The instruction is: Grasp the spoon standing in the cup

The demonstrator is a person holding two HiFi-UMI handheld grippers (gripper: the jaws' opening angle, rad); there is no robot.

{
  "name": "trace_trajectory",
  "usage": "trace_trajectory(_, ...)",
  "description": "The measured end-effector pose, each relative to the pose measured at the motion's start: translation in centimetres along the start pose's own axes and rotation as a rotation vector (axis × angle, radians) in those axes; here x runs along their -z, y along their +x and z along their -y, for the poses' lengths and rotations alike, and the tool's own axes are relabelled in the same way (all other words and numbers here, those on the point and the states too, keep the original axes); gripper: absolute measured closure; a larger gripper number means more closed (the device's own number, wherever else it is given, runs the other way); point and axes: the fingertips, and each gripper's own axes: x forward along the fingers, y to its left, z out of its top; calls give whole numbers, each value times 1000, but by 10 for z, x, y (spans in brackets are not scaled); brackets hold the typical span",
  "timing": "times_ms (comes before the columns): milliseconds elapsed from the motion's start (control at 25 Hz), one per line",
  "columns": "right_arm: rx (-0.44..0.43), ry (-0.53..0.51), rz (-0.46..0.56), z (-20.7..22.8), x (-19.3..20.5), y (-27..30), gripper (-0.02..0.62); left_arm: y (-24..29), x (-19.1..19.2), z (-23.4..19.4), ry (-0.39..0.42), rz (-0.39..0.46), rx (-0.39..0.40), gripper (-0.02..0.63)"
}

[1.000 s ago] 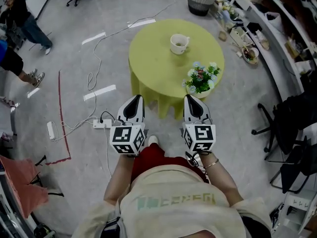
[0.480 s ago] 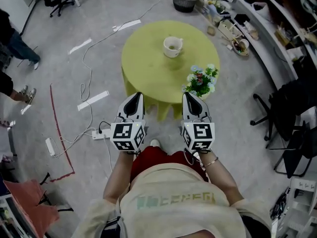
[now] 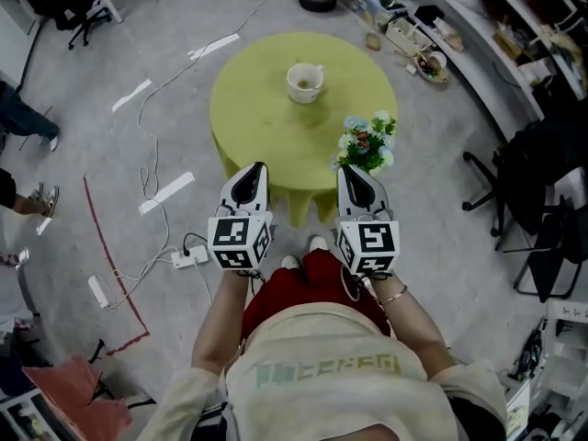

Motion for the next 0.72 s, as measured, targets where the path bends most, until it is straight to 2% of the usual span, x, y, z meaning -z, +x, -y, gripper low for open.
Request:
trace_trajectory(360,16,-12,-10,12,-5,24,558,49,-6,2,24,-13,45,575)
trace_trajectory(720,59,19,-25,41,-14,50,558,106,-11,5,58,-62,82,575)
